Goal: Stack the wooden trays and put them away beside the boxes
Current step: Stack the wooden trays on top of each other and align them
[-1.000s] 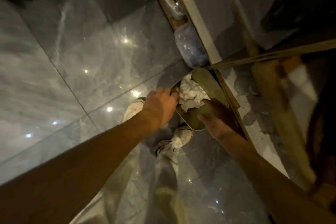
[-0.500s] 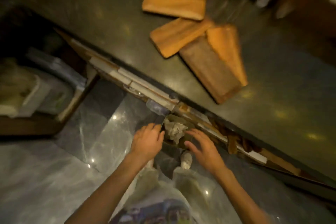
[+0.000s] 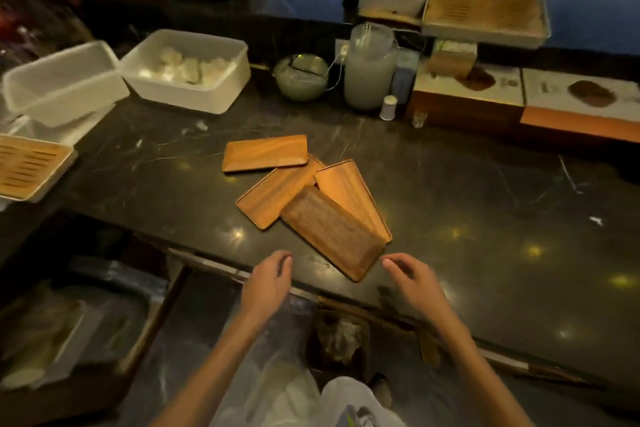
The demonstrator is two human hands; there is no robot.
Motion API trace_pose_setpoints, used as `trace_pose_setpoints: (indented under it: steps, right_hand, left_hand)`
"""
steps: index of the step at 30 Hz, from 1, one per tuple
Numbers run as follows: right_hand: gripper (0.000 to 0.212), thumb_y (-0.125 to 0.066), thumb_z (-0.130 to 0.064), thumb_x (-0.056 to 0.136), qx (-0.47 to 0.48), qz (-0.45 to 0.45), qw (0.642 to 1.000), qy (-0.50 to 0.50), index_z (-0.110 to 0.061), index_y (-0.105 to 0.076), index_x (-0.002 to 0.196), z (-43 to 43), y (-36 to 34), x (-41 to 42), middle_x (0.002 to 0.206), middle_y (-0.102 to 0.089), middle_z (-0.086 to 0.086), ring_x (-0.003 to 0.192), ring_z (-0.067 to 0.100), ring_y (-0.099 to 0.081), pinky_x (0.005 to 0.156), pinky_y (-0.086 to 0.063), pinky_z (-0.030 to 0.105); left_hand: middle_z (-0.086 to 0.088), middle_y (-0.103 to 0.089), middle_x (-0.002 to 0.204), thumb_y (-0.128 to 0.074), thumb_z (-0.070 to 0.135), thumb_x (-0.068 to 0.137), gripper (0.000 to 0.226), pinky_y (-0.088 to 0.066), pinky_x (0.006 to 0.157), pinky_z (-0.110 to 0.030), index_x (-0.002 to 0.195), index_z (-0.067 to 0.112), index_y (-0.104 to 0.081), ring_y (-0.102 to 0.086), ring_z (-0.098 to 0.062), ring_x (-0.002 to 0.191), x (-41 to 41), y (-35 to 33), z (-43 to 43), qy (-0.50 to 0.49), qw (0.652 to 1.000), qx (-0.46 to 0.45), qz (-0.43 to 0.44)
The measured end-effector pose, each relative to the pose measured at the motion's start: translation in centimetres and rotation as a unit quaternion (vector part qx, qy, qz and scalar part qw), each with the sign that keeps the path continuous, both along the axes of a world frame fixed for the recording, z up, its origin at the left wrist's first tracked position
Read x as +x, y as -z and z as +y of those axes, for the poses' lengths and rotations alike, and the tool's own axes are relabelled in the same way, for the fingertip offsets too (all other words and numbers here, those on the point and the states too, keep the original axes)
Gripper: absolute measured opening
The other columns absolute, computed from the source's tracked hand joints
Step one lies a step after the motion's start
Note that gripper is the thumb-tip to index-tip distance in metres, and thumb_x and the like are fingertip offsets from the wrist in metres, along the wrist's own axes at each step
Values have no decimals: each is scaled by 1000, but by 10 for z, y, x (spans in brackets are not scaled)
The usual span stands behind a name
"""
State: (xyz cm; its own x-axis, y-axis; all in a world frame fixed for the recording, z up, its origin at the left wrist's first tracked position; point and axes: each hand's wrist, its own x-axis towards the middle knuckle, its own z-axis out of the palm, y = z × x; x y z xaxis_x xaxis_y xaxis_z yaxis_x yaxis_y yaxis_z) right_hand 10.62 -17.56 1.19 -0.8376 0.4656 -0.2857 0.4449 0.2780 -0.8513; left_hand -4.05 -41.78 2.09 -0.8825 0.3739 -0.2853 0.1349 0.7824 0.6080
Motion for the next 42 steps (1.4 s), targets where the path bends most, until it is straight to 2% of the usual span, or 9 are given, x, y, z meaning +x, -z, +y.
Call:
trace_pose_setpoints:
  steps: [5, 9, 12, 16, 21, 27, 31, 38, 42]
  right_hand:
    - [14, -57, -39, 92, 11, -39, 999, 6, -41, -64, 105, 25, 0, -58, 103, -66, -17, 88, -7, -62, 59, -49, 9]
    - [29, -57, -33, 94, 66, -98, 991, 62, -26, -63, 122, 31, 12, -119, 118, -64, -5, 102, 8, -59, 81, -50, 23]
    - [42, -56, -27, 94, 106, -159, 979, 76, -17, -54, 135, 28, 23, -144, 128, -61, 6, 116, 21, -57, 100, -49, 39]
    - [54, -53, -33, 96, 137, -258, 953, 83, -17, -40, 145, 25, 37, -158, 138, -49, 13, 127, 31, -46, 109, -37, 40]
    - [57, -59, -33, 93, 121, -273, 949, 104, -21, -40, 145, 31, 43, -167, 137, -45, 10, 128, 30, -40, 108, -36, 41]
    - [39, -56, -32, 95, 176, -217, 952, 124, -20, -52, 131, 31, 43, -159, 126, -53, 4, 117, 22, -50, 97, -46, 36]
    - [21, -58, -32, 93, 182, -167, 969, 31, -21, -63, 111, 19, 48, -150, 111, -59, -2, 103, 16, -59, 85, -51, 28]
    - [24, -63, -22, 89, 134, -167, 976, -38, -17, -61, 113, 32, 56, -154, 112, -65, 2, 105, 24, -59, 90, -51, 39]
    - [21, -67, -20, 87, 83, -163, 983, -21, -19, -58, 106, 37, 60, -152, 103, -62, 0, 96, 19, -60, 79, -50, 32]
  left_hand:
    - [-10, -63, 121, -48, 30, 98, 37, -46, 96, -38, 130, 12, -47, -59, -27, 112, -37, 2, 49, -146, 977, 79, -135]
    - [-14, -52, 134, -47, 25, 98, 44, -45, 104, -49, 138, 10, -32, -53, -32, 122, -74, 8, 75, -226, 932, 126, -254]
    - [-12, -38, 148, -48, 23, 99, 62, -46, 103, -52, 149, 18, -13, -43, -35, 132, -93, 12, 84, -277, 873, 148, -373]
    - [-13, -36, 148, -50, 26, 98, 67, -50, 97, -53, 150, 19, -10, -43, -36, 130, -102, 20, 93, -276, 834, 119, -462]
    - [-12, -24, 153, -59, 31, 92, 79, -48, 101, -51, 151, 21, -7, -36, -34, 135, -104, 29, 117, -257, 856, 97, -438]
    - [-19, -3, 158, -61, 47, 87, 107, -22, 119, -49, 151, 13, 17, -14, -38, 145, -90, 28, 157, -222, 907, -11, -357]
    - [-20, -7, 154, -65, 52, 82, 115, -24, 116, -48, 150, 10, 18, -18, -37, 139, -75, 26, 177, -237, 922, -42, -305]
    - [-20, 1, 154, -65, 63, 75, 128, -24, 113, -52, 147, 11, 26, -15, -38, 137, -68, 30, 200, -270, 922, -92, -261]
    - [-19, -5, 152, -68, 65, 70, 133, -28, 112, -50, 147, 10, 25, -20, -36, 135, -68, 28, 208, -289, 916, -107, -258]
